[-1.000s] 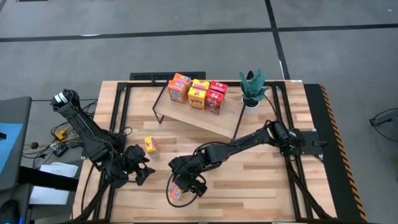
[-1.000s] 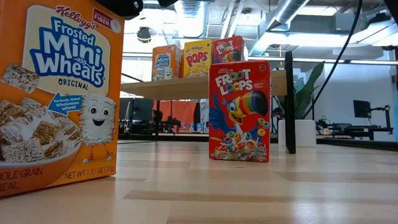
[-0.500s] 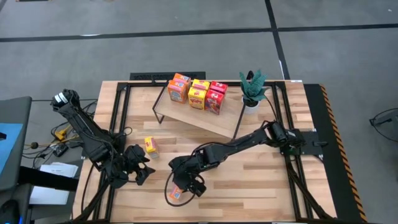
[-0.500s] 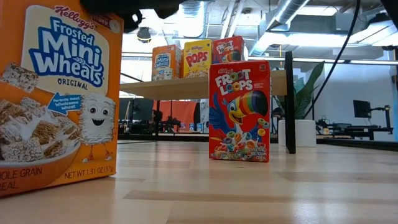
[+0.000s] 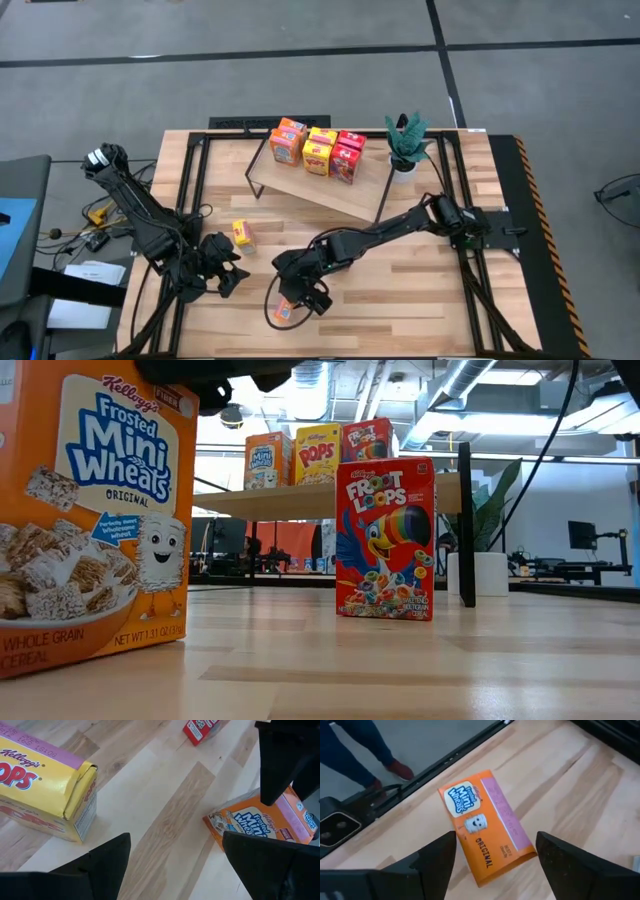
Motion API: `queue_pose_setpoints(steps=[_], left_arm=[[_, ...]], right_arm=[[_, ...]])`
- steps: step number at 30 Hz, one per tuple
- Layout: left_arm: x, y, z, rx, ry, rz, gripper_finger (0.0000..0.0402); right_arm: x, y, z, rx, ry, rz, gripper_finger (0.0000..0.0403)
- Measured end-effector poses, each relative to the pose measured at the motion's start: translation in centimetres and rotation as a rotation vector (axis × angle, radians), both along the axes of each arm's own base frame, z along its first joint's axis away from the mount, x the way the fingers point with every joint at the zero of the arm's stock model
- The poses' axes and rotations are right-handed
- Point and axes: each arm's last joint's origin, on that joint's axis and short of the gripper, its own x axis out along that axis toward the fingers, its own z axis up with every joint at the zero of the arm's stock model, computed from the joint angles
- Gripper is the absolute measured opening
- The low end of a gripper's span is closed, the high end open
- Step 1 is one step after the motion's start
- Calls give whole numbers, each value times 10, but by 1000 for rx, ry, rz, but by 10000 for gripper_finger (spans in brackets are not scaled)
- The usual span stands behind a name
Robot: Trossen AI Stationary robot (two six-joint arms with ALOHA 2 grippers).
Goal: Stack cereal on shelf
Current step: Put the orange cereal box on the shelf
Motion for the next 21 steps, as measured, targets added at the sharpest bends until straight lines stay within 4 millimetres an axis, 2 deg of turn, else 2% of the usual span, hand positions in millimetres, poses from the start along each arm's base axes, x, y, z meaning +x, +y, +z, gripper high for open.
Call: queue_pose_setpoints(steps=[17, 21], left_arm=[[0, 0, 0, -6, -2, 6, 306], [0, 0, 0, -15, 0, 4, 306]], right_arm=[[-3, 3, -3, -1, 41, -4, 281], [-4, 3, 6, 27, 87, -47, 281]])
